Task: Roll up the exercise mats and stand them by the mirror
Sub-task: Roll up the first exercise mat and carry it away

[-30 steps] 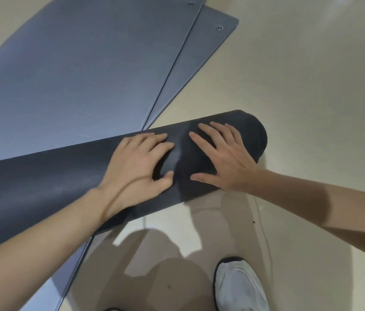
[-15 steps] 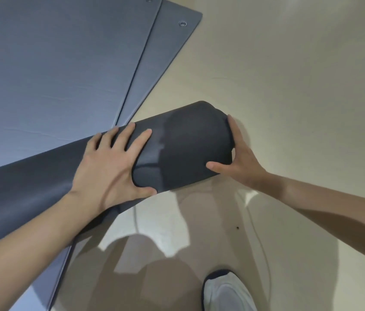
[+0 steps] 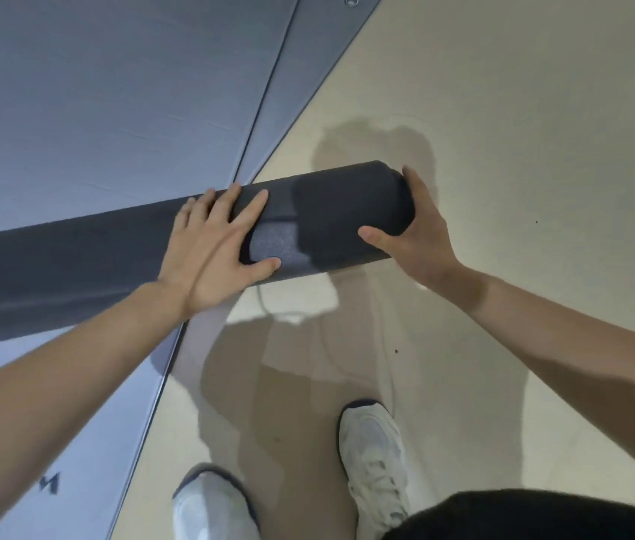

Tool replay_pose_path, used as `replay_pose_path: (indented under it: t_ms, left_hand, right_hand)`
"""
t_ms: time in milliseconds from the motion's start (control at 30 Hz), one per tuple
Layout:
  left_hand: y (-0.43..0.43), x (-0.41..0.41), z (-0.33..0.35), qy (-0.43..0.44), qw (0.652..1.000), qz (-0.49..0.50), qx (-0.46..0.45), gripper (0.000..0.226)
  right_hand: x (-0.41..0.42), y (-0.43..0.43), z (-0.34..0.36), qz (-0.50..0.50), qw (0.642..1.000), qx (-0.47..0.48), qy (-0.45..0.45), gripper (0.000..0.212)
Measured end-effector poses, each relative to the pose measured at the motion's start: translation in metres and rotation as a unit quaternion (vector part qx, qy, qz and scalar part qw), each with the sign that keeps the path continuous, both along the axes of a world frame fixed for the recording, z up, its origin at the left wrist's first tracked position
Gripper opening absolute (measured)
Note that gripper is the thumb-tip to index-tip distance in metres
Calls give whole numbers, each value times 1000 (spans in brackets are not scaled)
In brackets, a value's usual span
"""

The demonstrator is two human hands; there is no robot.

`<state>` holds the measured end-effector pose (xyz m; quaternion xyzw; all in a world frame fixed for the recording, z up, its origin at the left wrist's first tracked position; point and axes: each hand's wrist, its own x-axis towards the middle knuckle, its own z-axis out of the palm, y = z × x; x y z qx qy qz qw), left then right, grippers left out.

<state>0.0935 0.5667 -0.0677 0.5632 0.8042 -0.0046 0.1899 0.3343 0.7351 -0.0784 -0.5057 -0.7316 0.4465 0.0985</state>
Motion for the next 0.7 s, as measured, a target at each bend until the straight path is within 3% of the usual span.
replay_pose_path:
  t_ms: [133,267,367,467,533,700]
  left_hand:
    - [-13,26,53,-54,995,57,-60,83]
    - [-20,51,106,-124,977,152,-88,86]
    - [-30,78,152,-206,941,255,-84,100]
    - [-48,103,207,-244,914,319,-55,126]
    - [-65,106,239,-255,901,348,-36,129]
    - [-105,80,299,-244,884,396,-36,125]
  right_hand:
    - [6,-38,52,-34,998,-45,-26,100]
    - [5,-76,108,-74,994,-75,-39,108]
    - [-1,-108,155,-118,988,-102,-14,108]
    - [-4,-139,203,-129,971,-189,69,87]
    - [-7,-154,241,-121,947,-268,127,75]
    - [-31,-181,315,-68,905,-398,134,83]
